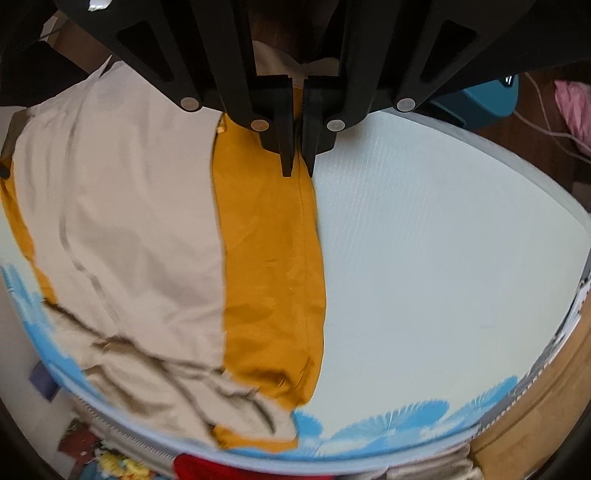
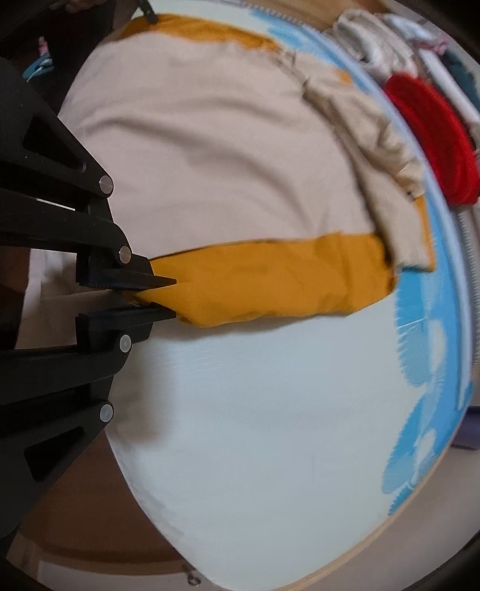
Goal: Fold large clothes
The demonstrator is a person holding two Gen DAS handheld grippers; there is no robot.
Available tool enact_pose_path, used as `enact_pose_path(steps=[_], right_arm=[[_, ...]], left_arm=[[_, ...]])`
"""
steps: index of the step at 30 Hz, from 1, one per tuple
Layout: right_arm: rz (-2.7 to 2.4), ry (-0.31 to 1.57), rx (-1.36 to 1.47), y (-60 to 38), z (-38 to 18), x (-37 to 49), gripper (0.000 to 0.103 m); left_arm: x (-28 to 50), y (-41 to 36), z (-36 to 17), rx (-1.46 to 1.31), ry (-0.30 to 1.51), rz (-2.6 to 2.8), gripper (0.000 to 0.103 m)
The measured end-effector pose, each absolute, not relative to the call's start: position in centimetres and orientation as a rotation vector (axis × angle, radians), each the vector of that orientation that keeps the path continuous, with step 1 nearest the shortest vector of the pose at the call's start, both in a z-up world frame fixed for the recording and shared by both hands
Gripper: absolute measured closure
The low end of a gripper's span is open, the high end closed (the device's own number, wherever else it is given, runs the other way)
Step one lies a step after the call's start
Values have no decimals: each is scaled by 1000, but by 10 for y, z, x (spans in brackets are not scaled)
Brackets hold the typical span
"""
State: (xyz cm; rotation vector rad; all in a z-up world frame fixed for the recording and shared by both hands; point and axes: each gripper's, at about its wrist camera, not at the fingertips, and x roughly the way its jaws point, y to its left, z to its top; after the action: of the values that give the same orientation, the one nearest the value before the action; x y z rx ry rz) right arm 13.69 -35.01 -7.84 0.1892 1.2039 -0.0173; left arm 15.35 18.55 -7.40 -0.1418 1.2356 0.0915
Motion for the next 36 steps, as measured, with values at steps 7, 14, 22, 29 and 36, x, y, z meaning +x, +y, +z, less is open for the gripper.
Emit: enact_pose_path(steps=[7, 14, 22, 29, 36], right_arm=[[70, 1031, 249, -337, -13, 132, 96], [110, 967, 273, -338, 26, 102, 97], [131, 886, 333, -351, 75, 43, 97], [122, 808, 355, -364, 102, 39, 98], [75, 871, 299, -378, 77, 146, 98]], left_arm=[[139, 197, -12, -216, 1071, -29, 103], [108, 195, 28, -216, 996, -106, 103], [64, 214, 61, -301, 955, -144, 103], [93, 226, 51, -340, 971, -113, 103], [190, 244, 24, -409, 999, -46, 103]])
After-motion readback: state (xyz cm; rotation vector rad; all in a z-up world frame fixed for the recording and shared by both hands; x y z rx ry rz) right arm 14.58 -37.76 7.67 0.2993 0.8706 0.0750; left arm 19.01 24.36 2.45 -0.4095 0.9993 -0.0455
